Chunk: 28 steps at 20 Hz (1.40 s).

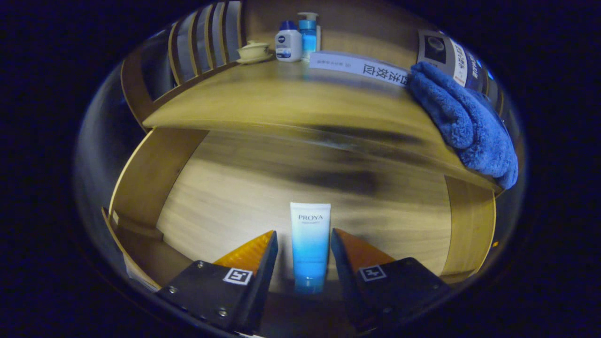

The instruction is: Pull open the drawer, take out the items inside it, and place them on the countertop above the cabinet.

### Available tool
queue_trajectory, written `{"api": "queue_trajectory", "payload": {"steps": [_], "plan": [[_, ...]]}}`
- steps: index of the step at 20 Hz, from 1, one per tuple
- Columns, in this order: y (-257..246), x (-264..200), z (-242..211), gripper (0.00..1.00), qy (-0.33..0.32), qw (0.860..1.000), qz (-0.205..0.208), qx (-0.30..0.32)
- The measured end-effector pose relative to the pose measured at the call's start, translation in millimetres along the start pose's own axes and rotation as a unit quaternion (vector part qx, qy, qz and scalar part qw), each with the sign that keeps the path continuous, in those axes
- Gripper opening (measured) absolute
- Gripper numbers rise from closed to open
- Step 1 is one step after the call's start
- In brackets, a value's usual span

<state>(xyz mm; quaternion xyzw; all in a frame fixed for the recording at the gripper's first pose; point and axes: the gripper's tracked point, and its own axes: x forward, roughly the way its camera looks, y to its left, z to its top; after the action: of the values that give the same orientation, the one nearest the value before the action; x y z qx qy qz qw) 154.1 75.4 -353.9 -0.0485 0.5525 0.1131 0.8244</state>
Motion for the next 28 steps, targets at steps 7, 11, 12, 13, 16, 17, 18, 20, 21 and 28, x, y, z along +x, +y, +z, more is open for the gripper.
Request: {"api": "queue_trajectory", "payload": {"steps": [7,11,12,13,16,17,18,20,21,28], "plan": [[-2.6,7.8,-21.0,0.68,0.086,0.996,-0.013,-0.020],[-2.9,7.7,-24.5,0.68,0.097,0.995,-0.014,-0.023],[-1.7,10.9,-26.2,0.68,0.091,0.996,-0.009,-0.024],[1.0,15.8,-27.1,0.62,0.087,0.996,-0.001,-0.014],[0.5,11.0,-21.3,0.46,0.064,0.998,-0.004,-0.009],[-0.9,9.8,-20.5,0.44,0.059,0.998,-0.011,-0.009],[-1.2,8.4,-15.2,0.44,0.043,0.999,-0.015,-0.012],[-3.1,6.8,-5.8,0.44,0.014,1.000,-0.020,-0.016],[-3.4,4.7,0.1,0.44,-0.005,1.000,-0.022,-0.016],[12.3,-24.5,31.9,0.43,-0.129,0.991,0.007,-0.045]]}}
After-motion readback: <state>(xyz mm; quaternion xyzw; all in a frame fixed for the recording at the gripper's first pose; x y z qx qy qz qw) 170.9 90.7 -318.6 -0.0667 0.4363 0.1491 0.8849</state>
